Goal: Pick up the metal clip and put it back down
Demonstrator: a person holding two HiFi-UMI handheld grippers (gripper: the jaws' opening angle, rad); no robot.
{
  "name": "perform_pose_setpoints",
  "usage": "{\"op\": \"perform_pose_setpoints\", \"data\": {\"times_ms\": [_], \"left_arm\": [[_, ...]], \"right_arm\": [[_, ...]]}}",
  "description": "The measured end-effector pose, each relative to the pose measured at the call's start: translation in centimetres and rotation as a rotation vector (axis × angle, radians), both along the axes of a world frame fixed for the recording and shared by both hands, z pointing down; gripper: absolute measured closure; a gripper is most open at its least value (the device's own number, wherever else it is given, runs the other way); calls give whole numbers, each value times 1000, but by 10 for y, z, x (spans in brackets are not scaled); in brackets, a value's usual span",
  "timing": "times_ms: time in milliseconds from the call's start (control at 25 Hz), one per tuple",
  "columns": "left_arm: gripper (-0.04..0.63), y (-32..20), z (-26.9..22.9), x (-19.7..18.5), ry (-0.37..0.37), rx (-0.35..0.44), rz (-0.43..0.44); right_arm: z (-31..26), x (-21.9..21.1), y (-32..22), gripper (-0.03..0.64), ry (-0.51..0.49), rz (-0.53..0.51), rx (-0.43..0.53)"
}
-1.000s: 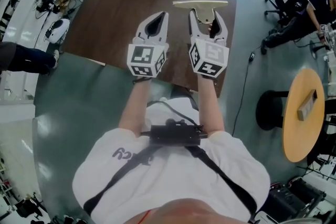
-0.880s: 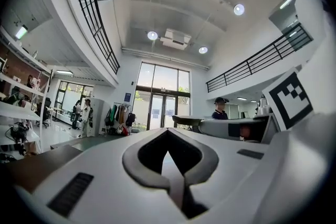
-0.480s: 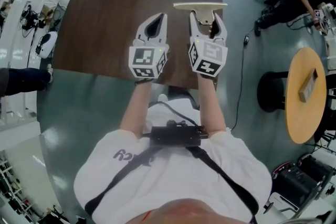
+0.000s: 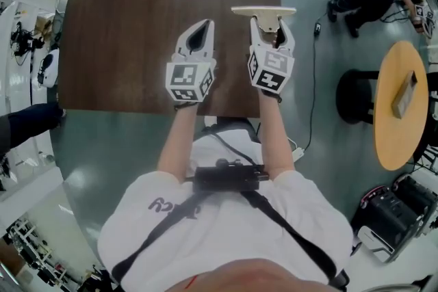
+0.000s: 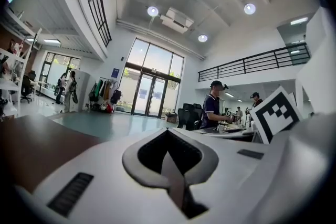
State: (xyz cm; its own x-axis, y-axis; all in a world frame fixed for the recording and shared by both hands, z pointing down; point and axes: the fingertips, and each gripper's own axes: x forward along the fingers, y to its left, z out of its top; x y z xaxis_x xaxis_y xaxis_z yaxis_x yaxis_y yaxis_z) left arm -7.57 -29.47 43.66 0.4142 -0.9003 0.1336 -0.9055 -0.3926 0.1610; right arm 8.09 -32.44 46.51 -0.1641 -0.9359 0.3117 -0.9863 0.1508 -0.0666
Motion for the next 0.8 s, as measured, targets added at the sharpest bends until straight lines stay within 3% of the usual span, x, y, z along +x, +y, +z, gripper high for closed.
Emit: {"op": "perform_pose_setpoints", "data": {"times_ms": [320, 800], "left_arm": [[591, -47, 72, 21, -65, -138, 42], [591, -91, 159, 64, -67, -291, 105]], "right_arm": [[94, 24, -52, 321, -11, 55, -178], [208, 48, -125, 321, 1, 101, -358]]}}
